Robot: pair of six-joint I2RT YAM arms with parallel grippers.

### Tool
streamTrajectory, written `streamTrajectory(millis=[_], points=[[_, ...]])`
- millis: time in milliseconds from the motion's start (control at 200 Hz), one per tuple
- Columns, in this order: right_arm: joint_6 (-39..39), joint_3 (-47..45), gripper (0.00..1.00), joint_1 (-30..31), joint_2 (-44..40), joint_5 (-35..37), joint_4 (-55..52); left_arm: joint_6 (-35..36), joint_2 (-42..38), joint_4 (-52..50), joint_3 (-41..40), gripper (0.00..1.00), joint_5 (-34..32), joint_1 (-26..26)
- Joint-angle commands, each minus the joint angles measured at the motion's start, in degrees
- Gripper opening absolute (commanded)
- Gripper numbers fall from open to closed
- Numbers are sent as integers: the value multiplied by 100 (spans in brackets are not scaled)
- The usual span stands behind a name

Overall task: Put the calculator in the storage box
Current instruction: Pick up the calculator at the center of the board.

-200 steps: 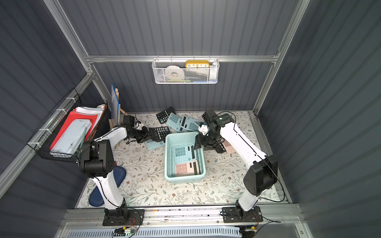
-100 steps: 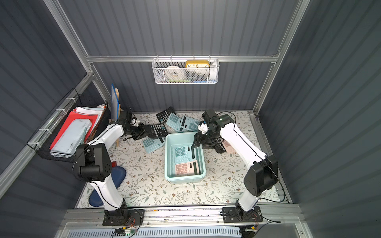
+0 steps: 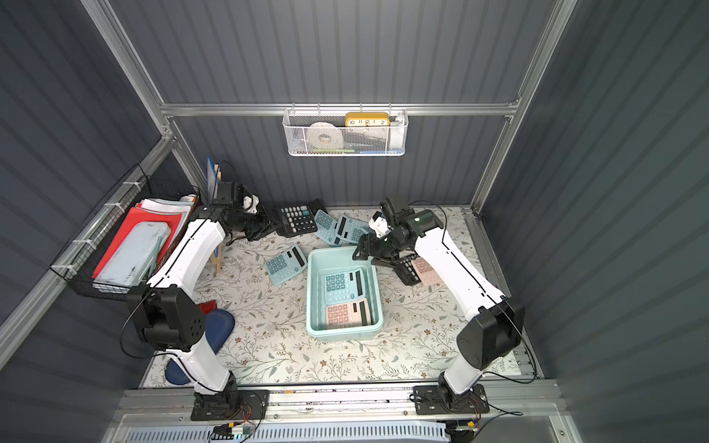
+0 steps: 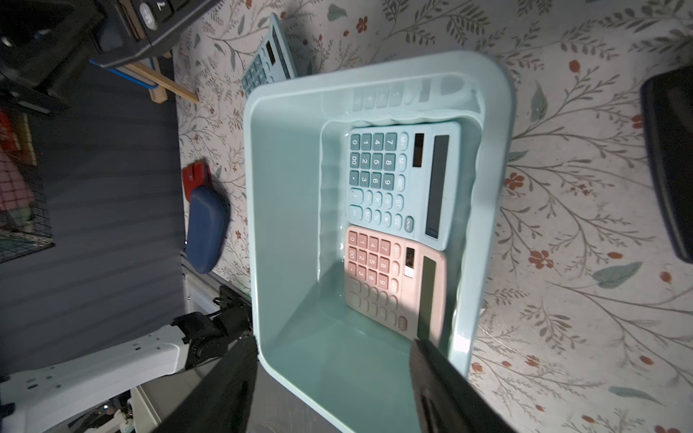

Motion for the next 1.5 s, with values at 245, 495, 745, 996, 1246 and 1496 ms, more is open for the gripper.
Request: streamTrajectory(millis=[245,495,745,996,1246,1496], points=[[1338,-666,69,-639,-500,-1179,1737,-438,-763,-111,-238,0,2006,-338],[2059,-1038,66,-902,-506,-1895,2749,-823,-1015,276,-694,0,2872,-400],[2538,-1015,64,-933,-184,-2469,3223,-1245,-1226,863,-1239,0,3379,-509],[3254,-1174,64,-931,11,-2840,4104,-1513,-1636,1253,-1794,0,3567,-583],[3618,-1288,61,-890,161,-3089,4482,-1533,-1641,1392,-1875,0,3266,-976],[3675,-1366,51,-845,133,-3208,4552,-1409,-1535,1334,-1873,0,3038,-1239]])
